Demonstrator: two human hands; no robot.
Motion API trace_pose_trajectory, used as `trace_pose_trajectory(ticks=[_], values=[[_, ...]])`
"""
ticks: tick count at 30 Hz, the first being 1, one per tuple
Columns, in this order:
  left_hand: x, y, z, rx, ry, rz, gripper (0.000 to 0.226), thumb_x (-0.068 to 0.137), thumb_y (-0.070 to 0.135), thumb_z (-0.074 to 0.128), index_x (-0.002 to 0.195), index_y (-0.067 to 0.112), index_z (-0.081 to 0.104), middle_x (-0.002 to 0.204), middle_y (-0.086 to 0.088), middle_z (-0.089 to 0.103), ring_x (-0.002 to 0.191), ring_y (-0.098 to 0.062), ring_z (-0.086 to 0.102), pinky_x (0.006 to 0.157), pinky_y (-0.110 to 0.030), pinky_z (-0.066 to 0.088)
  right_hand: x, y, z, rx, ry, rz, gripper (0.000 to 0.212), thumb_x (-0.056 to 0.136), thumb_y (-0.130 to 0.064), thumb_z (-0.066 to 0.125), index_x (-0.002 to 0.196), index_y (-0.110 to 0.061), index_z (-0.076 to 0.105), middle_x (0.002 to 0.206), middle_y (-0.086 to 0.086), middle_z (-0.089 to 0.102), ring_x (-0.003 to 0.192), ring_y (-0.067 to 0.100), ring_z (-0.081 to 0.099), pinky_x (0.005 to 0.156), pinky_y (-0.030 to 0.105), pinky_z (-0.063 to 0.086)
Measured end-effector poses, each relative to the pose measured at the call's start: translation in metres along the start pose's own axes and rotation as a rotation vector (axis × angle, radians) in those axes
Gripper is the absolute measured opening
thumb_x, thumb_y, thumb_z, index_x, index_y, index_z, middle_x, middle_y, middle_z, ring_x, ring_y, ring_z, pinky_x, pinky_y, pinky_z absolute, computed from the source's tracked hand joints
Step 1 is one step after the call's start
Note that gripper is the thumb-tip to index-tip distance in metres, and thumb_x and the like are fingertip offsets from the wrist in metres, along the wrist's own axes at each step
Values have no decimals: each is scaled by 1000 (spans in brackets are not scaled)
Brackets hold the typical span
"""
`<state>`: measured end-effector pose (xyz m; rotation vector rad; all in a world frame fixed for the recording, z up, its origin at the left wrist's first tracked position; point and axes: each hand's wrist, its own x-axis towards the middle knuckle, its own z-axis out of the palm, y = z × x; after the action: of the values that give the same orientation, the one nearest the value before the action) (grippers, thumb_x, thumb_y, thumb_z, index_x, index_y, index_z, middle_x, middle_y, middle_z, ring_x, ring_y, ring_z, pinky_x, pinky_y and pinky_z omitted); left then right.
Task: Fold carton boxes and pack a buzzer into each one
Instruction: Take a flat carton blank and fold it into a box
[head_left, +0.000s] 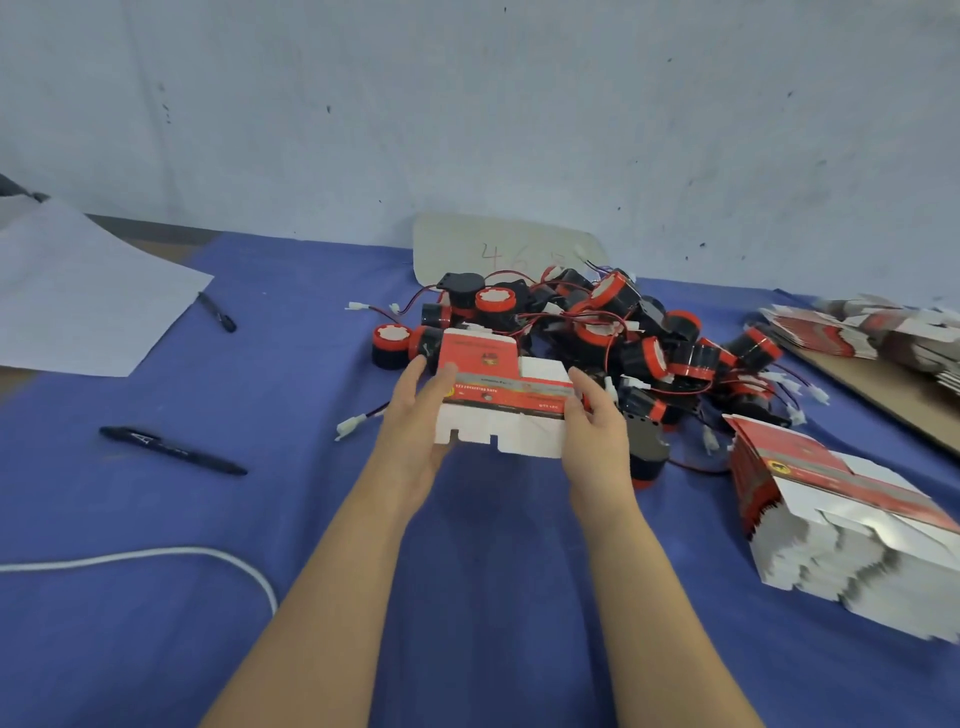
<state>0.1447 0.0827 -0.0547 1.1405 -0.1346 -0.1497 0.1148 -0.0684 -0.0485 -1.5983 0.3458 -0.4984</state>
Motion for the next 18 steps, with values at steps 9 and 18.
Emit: trace_pose_trajectory(ticks=[9,18], values=[[-6,-14,10,205,-8,6,29,91,5,49,118,13,56,107,-2,72,98,-14,70,96,-39,52,-10,-3,9,-104,-200,-95,22,98,-15,46,99,-22,67,104,24,64,82,37,56,78,45,51],[-5,-8,6,58,-273,52,57,76,4,47,133,9,45,123,-9,65,116,-23,61,95,-34,52,-9,-1,8,-143,-247,-47,36,97,-19,50,133,-18,52,114,-6,60,102,11,57,91,29,50]])
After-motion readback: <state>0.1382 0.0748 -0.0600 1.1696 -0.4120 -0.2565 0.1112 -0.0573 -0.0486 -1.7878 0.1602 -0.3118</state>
